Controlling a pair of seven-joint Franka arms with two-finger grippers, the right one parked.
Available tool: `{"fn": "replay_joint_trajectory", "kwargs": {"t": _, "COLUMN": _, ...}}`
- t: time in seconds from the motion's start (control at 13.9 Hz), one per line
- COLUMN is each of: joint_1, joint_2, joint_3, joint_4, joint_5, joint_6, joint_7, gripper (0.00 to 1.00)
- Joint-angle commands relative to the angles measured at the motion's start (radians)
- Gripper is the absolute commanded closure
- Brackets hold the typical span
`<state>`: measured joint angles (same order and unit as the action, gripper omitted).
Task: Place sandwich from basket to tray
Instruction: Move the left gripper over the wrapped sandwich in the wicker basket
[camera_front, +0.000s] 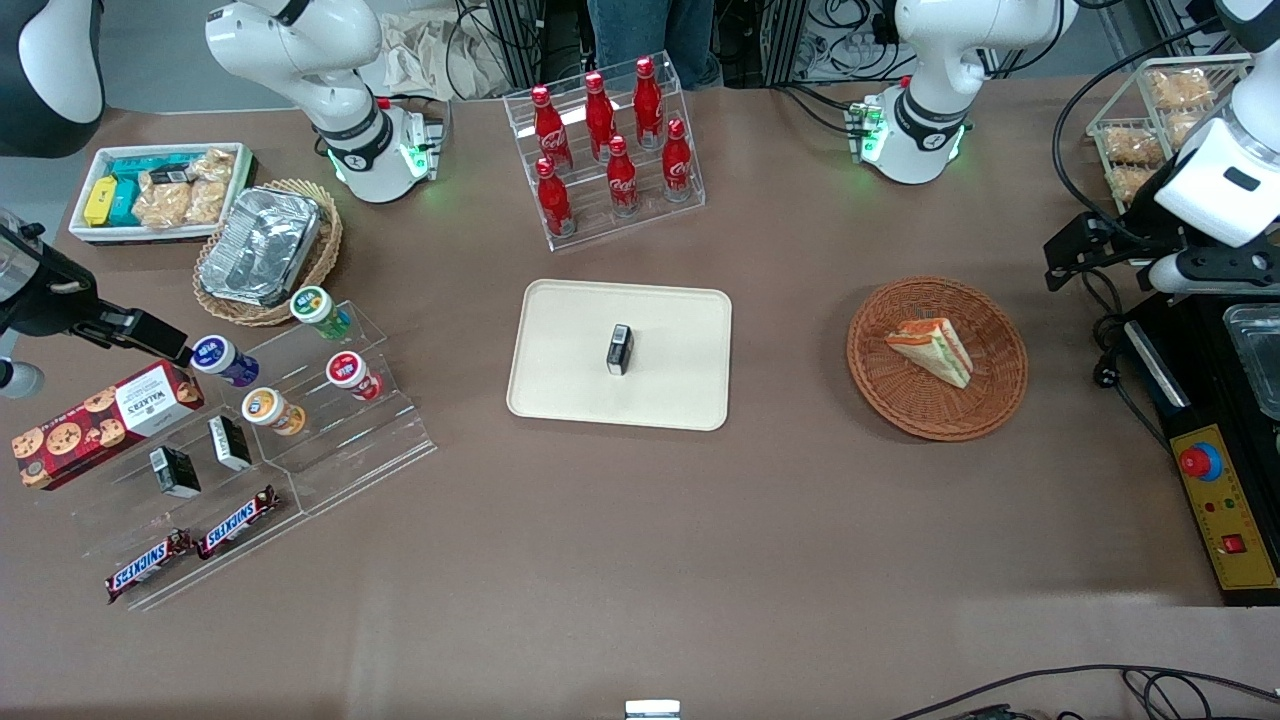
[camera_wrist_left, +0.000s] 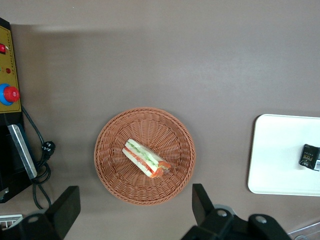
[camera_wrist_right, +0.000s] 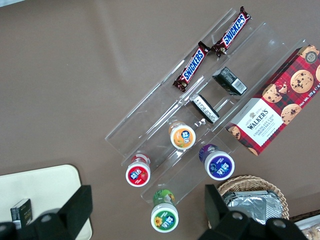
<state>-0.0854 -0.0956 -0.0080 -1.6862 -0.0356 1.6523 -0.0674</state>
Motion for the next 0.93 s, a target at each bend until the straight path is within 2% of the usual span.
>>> {"fn": "replay_joint_trajectory", "kwargs": {"t": 0.0, "joint_1": -0.005, "joint_2": -0.007, "joint_3": 0.0, "joint_4": 0.02, "joint_5": 0.006, "joint_6": -0.029, "joint_7": -0.022, "gripper": 0.01}}
{"fn": "replay_joint_trajectory", "kwargs": {"t": 0.22, "joint_1": -0.007, "joint_2": -0.013, "joint_3": -0.001, "joint_4": 0.013, "joint_5": 0.008, "joint_6": -0.029, "joint_7": -0.043, "gripper": 0.01}}
{"fn": "replay_joint_trajectory", "kwargs": {"t": 0.43, "joint_1": -0.007, "joint_2": -0.036, "joint_3": 0.0, "joint_4": -0.021, "joint_5": 0.006, "joint_6": -0.031, "joint_7": -0.136, "gripper": 0.01}}
{"fn": "replay_joint_trajectory", "kwargs": {"t": 0.86, "joint_1": -0.026, "joint_2": -0.145, "joint_3": -0.009, "joint_4": -0.177, "joint_5": 0.006, "joint_6": -0.019, "joint_7": -0.561, "gripper": 0.01}}
